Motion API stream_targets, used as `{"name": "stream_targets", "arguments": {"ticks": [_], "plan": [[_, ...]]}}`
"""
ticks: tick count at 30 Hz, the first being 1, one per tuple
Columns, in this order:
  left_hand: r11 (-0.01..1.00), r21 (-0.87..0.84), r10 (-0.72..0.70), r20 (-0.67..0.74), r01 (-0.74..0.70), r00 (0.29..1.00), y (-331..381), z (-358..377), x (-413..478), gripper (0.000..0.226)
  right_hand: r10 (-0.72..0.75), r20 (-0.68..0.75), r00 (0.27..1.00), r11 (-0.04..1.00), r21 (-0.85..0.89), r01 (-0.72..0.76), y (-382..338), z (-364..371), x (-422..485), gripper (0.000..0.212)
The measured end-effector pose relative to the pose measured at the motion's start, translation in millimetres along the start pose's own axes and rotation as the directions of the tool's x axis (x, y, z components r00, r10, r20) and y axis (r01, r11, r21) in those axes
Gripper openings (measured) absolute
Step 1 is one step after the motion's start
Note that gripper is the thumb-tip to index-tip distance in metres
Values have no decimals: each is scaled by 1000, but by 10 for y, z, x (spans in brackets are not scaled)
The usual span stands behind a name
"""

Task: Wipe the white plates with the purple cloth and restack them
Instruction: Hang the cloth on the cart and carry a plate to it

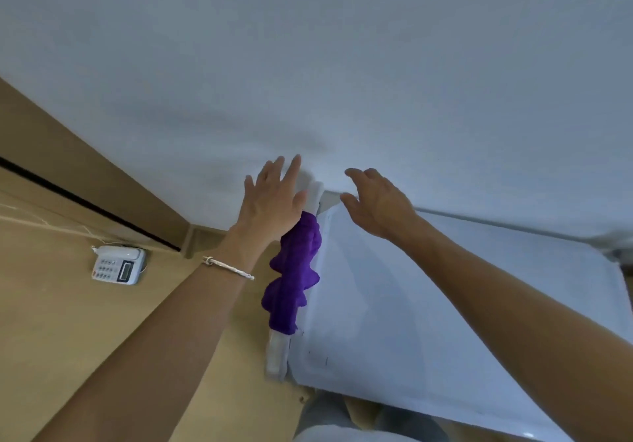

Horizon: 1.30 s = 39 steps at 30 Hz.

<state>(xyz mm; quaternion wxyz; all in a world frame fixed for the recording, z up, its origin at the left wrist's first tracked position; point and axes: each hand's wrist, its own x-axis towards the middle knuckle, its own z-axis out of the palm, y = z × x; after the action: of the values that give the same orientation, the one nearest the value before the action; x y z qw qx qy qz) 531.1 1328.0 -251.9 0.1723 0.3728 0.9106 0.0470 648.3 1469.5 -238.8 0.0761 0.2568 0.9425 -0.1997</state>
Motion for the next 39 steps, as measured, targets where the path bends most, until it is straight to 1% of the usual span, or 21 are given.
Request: {"name": "stream_targets", "arguments": {"ticks": [3,5,7,9,11,14,18,21,24,27,28,31,34,37,39], "plan": [[998,-42,35,-18,-35,999,248,-187,-28,65,15,-84,996,998,59,-10,20,-204,-163,52],[995,-40,85,-41,-87,996,476,-300,-27,66,43,-136,990,996,88,-31,112,-372,-320,54],[986,-42,156,-61,-159,986,783,-410,-30,66,87,-191,978,991,114,-66,273,-560,-515,55],[962,-61,258,-96,-264,961,1191,-517,-81,65,145,-262,954,984,139,-111,505,-764,-759,56],[921,-86,366,-150,-380,919,1664,-609,-197,63,223,-325,919,969,176,-173,781,-968,-1057,57],[847,-105,494,-204,-521,845,2455,-682,-468,62,352,-399,847,930,253,-267,1258,-1244,-1638,57],[738,-99,636,-224,-667,738,3564,-617,-1009,62,477,-494,727,877,326,-355,1990,-1563,-2604,57],[655,-101,707,-268,-748,655,4402,-448,-1496,62,526,-550,649,850,366,-378,2559,-1771,-3451,57],[569,-159,753,-293,-807,589,5292,-227,-2016,61,555,-585,592,832,387,-397,3135,-1955,-4370,57],[458,-191,817,-294,-868,496,6161,-21,-2428,61,623,-617,482,781,449,-434,3696,-2082,-5204,55],[429,-206,829,-296,-879,474,6417,41,-2537,61,646,-611,458,761,467,-450,3866,-2102,-5436,55],[379,-252,843,-302,-890,445,7043,186,-2765,60,689,-597,410,718,489,-496,4329,-2180,-5952,56],[349,-268,859,-291,-898,421,7523,325,-2788,60,718,-601,351,687,528,-500,4767,-2278,-6194,55],[337,-266,872,-275,-903,406,7920,490,-2598,60,743,-583,329,659,548,-516,5167,-2310,-6250,52],[338,-291,874,-258,-895,413,8214,609,-2431,59,758,-568,320,641,562,-523,5445,-2341,-6266,53]]}}
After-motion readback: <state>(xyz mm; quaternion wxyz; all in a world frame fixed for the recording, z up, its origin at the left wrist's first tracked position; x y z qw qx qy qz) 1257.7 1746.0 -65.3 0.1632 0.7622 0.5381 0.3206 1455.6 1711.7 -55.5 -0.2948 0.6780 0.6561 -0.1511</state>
